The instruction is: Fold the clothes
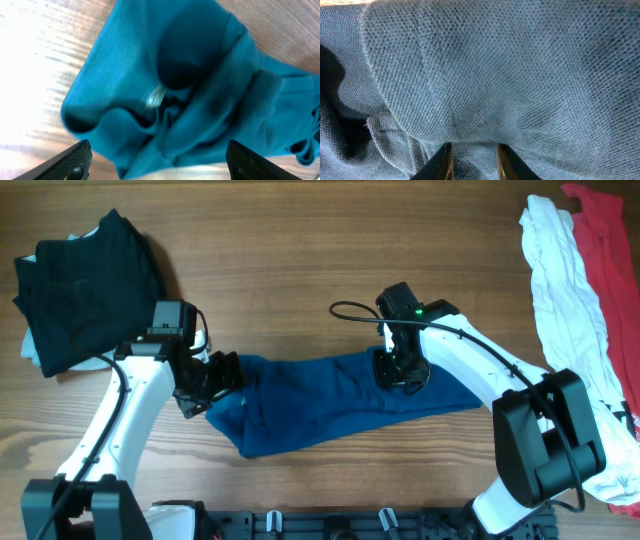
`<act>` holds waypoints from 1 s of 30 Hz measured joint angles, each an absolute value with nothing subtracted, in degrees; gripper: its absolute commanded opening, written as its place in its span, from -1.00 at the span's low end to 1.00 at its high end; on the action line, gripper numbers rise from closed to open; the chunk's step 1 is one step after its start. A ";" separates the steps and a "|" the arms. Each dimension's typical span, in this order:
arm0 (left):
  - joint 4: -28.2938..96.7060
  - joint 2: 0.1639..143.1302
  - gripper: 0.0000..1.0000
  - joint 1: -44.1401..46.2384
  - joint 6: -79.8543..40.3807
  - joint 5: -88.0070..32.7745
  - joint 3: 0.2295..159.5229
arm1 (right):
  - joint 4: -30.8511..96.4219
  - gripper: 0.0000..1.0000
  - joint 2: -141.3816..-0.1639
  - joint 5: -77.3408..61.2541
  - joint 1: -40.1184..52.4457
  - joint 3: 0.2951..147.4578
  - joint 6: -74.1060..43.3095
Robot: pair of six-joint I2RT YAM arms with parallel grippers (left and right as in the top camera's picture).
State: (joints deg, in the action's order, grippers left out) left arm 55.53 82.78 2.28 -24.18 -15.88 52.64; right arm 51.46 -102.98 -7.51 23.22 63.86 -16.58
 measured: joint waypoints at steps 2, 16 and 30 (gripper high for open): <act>54.04 83.20 0.73 2.28 -24.03 -15.99 51.42 | 51.46 -0.44 -102.98 -7.51 23.22 63.86 -16.58; 46.57 92.09 0.75 4.56 -15.77 -20.08 50.19 | 51.33 -0.44 -102.98 -7.51 23.22 63.86 -16.58; 43.48 96.29 0.66 8.38 -12.45 -22.20 50.33 | 51.42 -0.45 -102.98 -7.53 23.22 63.86 -16.58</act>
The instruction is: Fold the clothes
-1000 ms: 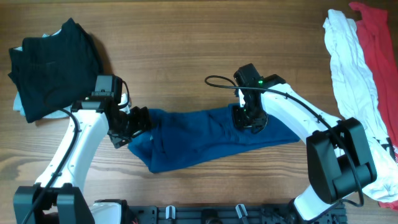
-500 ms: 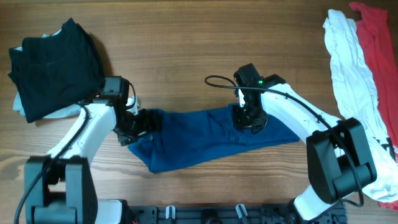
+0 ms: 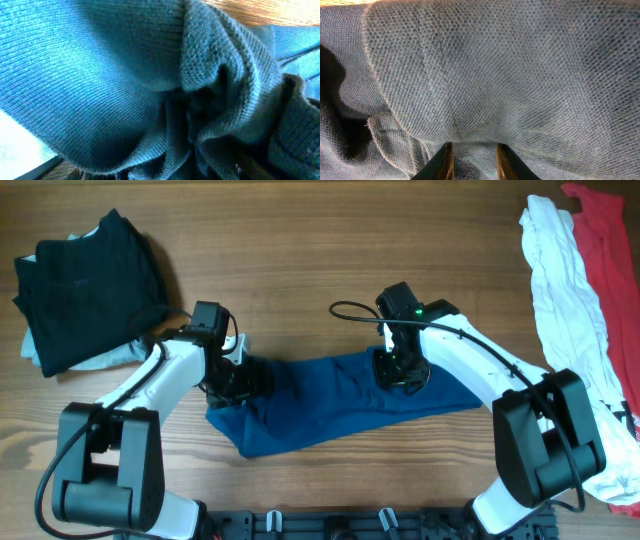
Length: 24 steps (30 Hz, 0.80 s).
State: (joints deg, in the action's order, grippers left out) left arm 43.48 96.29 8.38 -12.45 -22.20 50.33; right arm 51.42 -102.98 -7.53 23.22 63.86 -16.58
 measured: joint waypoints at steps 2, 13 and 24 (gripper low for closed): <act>43.42 96.62 0.47 8.71 -12.43 -22.46 50.41 | 51.42 -0.45 -102.98 -7.53 23.22 63.86 -16.58; 42.30 99.13 -0.87 12.73 -11.33 -26.72 49.80 | 51.57 -0.54 -102.98 -7.53 23.22 63.86 -16.58; 51.22 98.32 -0.92 4.10 -11.18 -25.82 53.08 | 55.53 -0.52 -102.96 -7.90 23.22 66.98 -16.62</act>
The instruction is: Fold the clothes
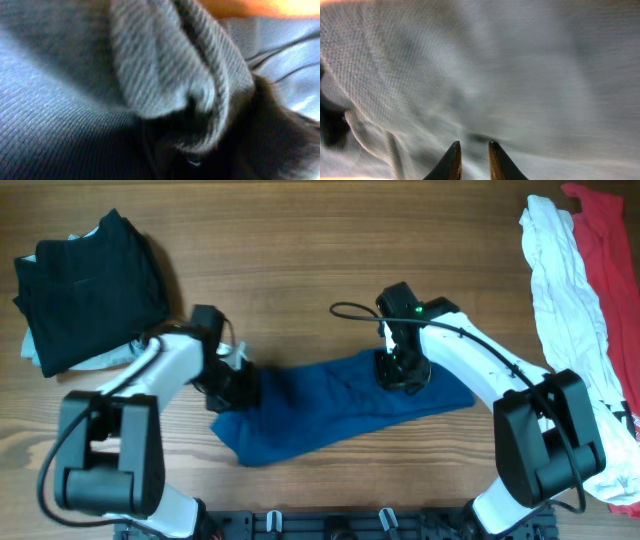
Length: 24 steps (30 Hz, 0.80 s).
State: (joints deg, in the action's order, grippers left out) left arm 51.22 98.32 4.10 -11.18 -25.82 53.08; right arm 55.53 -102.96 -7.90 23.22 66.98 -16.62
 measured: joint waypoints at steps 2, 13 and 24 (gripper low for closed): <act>52.56 97.17 -0.92 1.17 -11.16 -24.38 55.20 | 56.51 -0.49 -102.91 -7.92 23.20 70.13 -16.60; 63.20 94.72 -0.92 -12.95 -11.20 -13.21 72.99 | 63.46 -0.50 -92.51 -5.96 15.38 82.61 -16.36; 62.06 94.52 -0.92 -6.44 -17.19 -13.13 87.24 | 66.89 -0.53 -90.78 -1.26 5.69 82.65 -12.64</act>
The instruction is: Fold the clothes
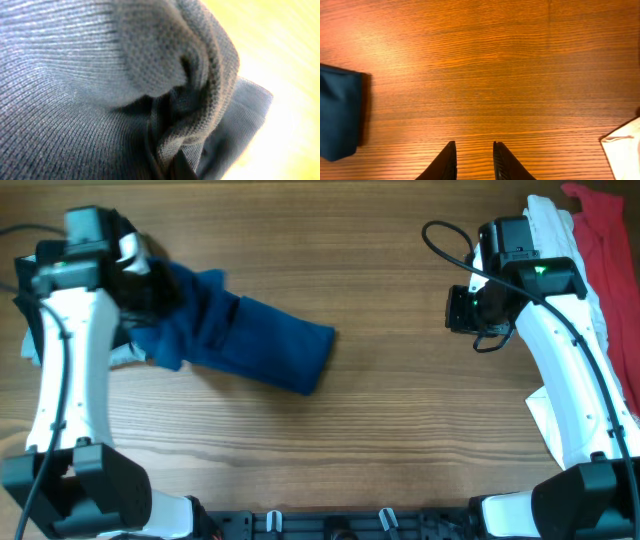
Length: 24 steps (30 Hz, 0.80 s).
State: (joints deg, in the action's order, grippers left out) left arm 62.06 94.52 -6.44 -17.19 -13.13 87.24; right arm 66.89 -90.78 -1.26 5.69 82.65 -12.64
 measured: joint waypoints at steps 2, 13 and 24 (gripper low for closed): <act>60.90 94.70 -0.92 -2.07 -19.03 -13.17 87.24 | 66.98 -0.54 -90.78 -1.19 5.69 82.65 -12.21; 57.78 106.10 -0.92 19.05 -26.28 -11.09 87.35 | 68.84 -0.57 -90.78 -1.02 5.69 82.65 -10.33; 59.66 111.02 -0.50 26.26 -26.72 -8.36 87.39 | 69.04 -0.58 -90.78 -1.02 5.69 82.65 -10.11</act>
